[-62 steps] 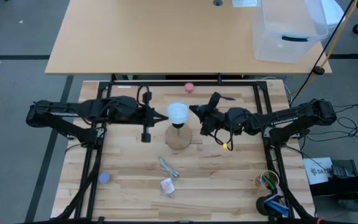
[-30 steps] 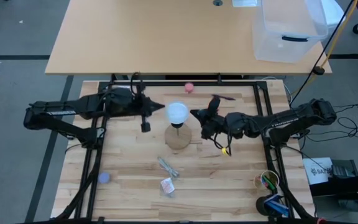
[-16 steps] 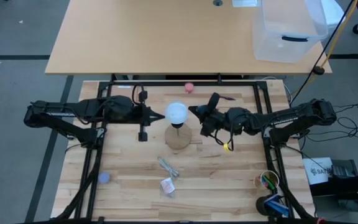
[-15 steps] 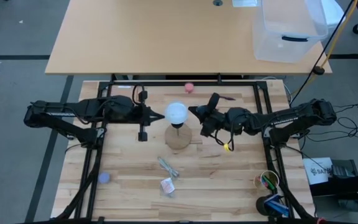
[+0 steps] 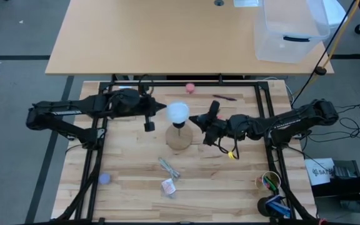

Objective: Screw lightbulb
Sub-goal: Insert the white lightbulb into the desk lamp

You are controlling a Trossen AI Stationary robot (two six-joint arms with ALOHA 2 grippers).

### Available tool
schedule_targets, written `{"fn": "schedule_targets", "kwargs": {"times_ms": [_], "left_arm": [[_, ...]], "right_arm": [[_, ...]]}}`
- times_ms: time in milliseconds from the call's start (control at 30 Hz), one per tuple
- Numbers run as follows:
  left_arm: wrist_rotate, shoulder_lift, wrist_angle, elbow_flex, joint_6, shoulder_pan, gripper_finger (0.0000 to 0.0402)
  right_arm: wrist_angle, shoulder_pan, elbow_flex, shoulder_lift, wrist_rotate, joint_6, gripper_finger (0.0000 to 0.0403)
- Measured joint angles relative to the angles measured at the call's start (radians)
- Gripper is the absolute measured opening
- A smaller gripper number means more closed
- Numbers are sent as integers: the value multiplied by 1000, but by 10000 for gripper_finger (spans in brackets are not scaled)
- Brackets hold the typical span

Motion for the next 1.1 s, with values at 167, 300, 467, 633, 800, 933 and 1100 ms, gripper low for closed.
{"fn": "schedule_targets", "kwargs": {"times_ms": [167, 300, 467, 633, 800, 933, 1100], "left_arm": [[-24, 30, 5, -1, -17, 42, 0], [-47, 32, 14, -1, -15, 47, 0], [-44, -27, 40, 1, -3, 28, 0], [35, -68, 43, 1, 4, -31, 0], [95, -56, 13, 1, 2, -92, 0], [96, -39, 0, 1, -15, -119, 0], [95, -23, 2, 1, -17, -127, 0]], "right_arm": [[-41, 33, 0, 0, 1, 44, 0], [-67, 44, 0, 0, 23, 59, 0], [-73, 28, 0, 0, 107, 55, 0], [-46, -14, 0, 0, 118, 26, 0], [6, -47, 0, 0, 116, -12, 0], [40, -57, 0, 0, 111, -48, 0], [51, -57, 0, 0, 52, -84, 0]]}}
